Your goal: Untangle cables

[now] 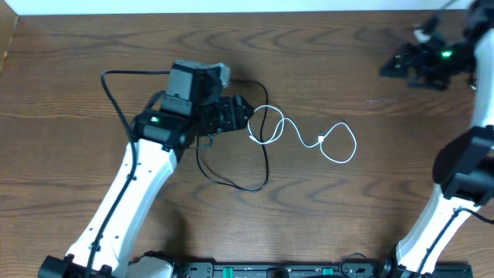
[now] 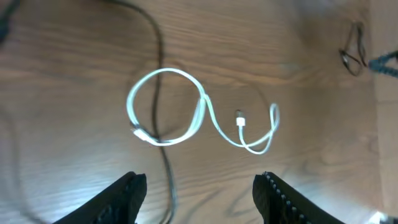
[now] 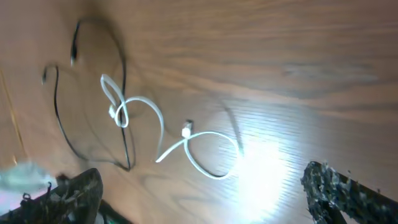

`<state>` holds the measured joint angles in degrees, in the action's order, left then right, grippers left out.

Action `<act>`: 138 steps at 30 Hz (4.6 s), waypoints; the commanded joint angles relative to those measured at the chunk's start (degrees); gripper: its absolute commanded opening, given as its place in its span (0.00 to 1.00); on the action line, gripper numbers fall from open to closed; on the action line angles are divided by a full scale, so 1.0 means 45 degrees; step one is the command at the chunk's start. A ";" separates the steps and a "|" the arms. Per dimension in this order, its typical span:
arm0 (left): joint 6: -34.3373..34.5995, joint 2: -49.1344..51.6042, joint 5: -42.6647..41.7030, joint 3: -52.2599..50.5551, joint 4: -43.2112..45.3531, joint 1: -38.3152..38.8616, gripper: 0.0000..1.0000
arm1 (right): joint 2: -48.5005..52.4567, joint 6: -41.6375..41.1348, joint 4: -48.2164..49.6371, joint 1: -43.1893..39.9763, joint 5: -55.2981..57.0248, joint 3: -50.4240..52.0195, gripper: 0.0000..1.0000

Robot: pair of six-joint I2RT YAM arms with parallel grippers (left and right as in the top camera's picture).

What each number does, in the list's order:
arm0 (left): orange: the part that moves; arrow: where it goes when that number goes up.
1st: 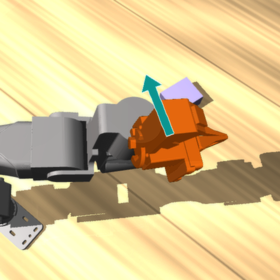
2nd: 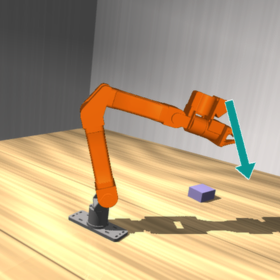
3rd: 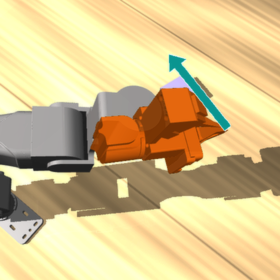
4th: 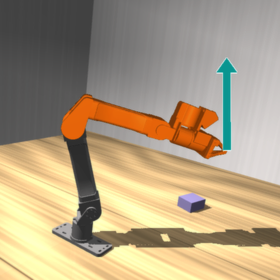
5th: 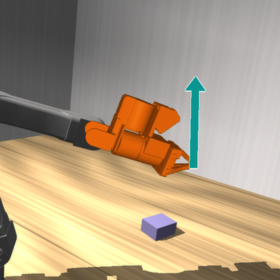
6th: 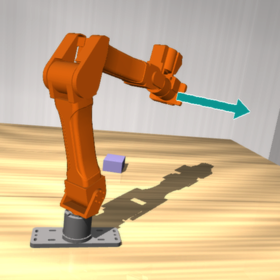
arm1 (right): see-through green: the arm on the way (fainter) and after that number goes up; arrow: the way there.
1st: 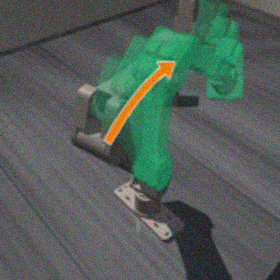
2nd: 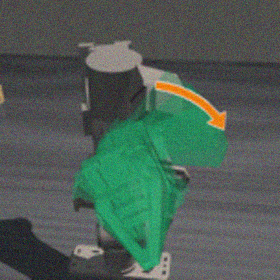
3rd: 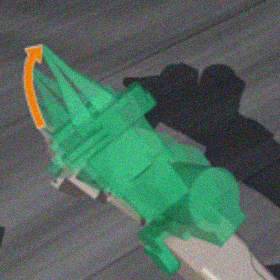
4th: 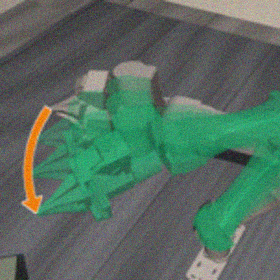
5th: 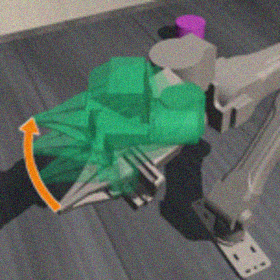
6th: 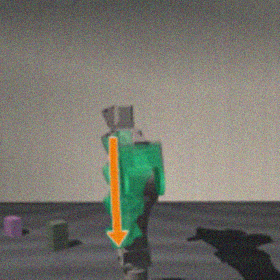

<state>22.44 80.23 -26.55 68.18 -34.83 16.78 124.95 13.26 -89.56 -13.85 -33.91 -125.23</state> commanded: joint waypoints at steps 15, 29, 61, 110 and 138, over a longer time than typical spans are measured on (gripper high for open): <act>-0.0282 -0.0306 -0.0656 0.0102 -0.0884 -0.2773 0.61 | -0.0359 -0.0068 0.2759 0.5187 0.3191 0.5115 0.89; -0.0282 -0.0301 -0.0617 0.0102 -0.0937 -0.2773 0.60 | -0.0359 -0.4935 0.3079 0.5430 0.5411 0.6115 0.70; -0.0466 -0.0296 -0.0520 0.0102 -0.1030 -0.2773 0.60 | -0.0359 0.1447 1.0326 0.7597 0.2521 0.8582 0.01; -0.0738 -0.0296 -0.0525 0.0102 -0.1248 -0.2773 0.60 | -0.6557 -0.4595 0.2093 0.7213 0.3827 0.5425 0.56; -0.0743 -0.0277 -0.0520 0.0097 -0.1486 -0.2773 0.60 | -0.3084 -0.4736 0.4099 0.7305 0.4512 0.6261 0.01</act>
<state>20.49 79.81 -28.58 68.18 -41.41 4.54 115.37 -8.54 -70.39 21.91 -14.13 -93.58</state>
